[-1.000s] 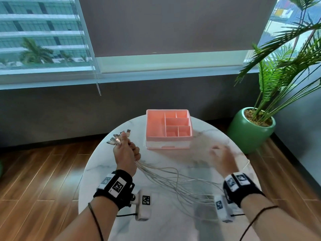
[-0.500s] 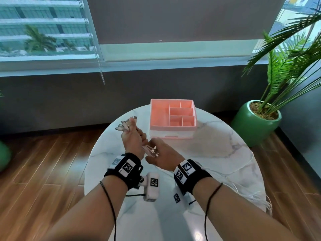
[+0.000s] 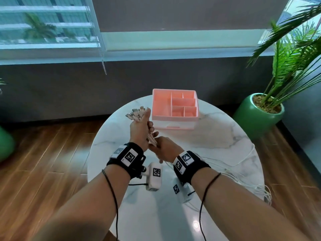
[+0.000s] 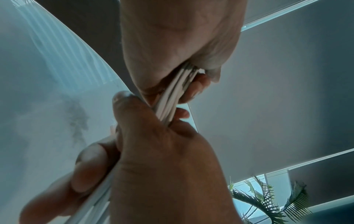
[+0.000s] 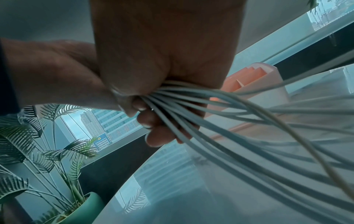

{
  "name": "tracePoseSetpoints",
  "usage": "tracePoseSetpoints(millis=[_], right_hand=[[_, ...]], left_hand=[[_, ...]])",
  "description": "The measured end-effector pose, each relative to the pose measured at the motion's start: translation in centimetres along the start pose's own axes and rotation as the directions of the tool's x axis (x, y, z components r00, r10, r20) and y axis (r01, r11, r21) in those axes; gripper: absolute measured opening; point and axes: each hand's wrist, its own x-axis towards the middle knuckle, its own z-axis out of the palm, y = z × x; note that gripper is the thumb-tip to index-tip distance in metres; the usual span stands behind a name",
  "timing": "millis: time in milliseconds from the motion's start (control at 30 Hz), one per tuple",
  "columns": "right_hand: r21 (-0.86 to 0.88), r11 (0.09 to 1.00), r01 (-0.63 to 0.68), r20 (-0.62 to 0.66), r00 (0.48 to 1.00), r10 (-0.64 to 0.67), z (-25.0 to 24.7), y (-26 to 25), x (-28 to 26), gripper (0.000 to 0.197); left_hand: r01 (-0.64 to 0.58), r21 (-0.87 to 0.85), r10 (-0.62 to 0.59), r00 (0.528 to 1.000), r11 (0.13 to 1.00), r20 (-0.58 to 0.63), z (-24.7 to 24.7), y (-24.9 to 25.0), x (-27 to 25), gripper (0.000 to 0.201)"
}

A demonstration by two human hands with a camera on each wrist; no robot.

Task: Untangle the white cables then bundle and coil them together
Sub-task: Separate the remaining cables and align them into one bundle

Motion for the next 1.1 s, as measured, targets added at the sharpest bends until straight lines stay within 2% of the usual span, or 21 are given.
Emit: tracePoseSetpoints(millis=[133,300,367,433,500,767,967,1100], right_hand=[[-0.053,0.999,0.000,-0.022,1.000,-0.001,0.1,0.1,0.1,0.032],[-0.114,0.993,0.042,-0.018,0.999,-0.044,-0.2,0.4,-0.6,0.035],[-0.182,0.983,0.001,-0.001,1.000,-0.001,-0.5,3.2,-1.6,0.041],[-0.259,0.958,-0.122,0.009,0.992,0.129,-1.1,7.2,-3.2,0.042],[-0.274,0.931,-0.242,-0.016,0.969,0.248,-1.8,10.8,-5.1,0.045],[-0.311,0.798,-0.516,-0.158,0.856,0.492,-5.3,19.2,-11.1,0.043],[-0.287,0.724,-0.627,-0.318,0.775,0.546,-9.0,22.4,-14.6,0.040],[-0.290,0.609,-0.738,-0.468,0.664,0.583,-10.8,23.8,-16.2,0.026]], left_hand=[[0.004,-0.034,-0.003,0.999,0.999,0.036,-0.4,-0.7,-0.4,0.026],[-0.051,-0.094,0.044,0.997,0.994,-0.071,-0.4,-0.3,-0.3,0.038],[-0.103,-0.089,0.092,0.988,0.991,-0.124,-0.8,0.8,0.2,0.041],[-0.144,-0.089,0.127,0.976,0.986,-0.180,-1.5,1.7,0.7,0.041],[-0.160,-0.094,0.138,0.968,0.983,-0.209,-2.0,1.9,1.0,0.038],[-0.177,-0.093,0.151,0.959,0.980,-0.242,-0.9,1.0,1.7,0.041],[-0.164,-0.090,0.136,0.957,0.982,-0.255,-0.7,0.6,2.2,0.042],[-0.158,-0.114,0.120,0.952,0.981,-0.281,-1.3,0.4,2.5,0.041]])
